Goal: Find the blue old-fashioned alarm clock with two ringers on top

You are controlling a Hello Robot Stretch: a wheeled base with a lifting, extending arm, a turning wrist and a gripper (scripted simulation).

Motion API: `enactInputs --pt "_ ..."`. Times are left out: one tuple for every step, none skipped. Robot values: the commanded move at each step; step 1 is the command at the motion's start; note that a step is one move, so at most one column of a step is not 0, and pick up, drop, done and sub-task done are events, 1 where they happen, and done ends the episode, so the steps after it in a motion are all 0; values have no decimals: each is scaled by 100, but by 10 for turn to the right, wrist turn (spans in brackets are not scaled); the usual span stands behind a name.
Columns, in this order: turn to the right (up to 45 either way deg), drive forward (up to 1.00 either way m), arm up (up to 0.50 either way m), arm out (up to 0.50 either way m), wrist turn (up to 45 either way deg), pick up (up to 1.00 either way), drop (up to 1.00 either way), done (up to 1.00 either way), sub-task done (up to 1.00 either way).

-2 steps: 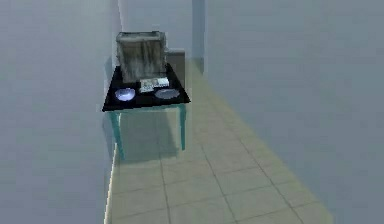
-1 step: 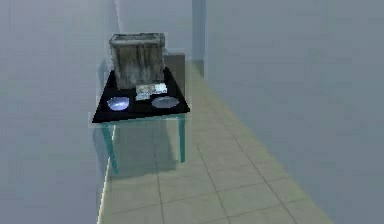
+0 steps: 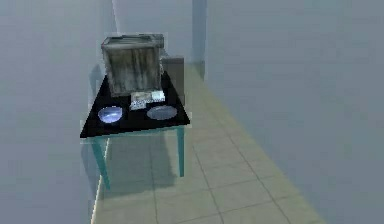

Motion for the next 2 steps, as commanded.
enactInputs --pt "150 0 0 0 0 0 0 0 0" --pt "0 100 0 0 0 0 0 0 0"
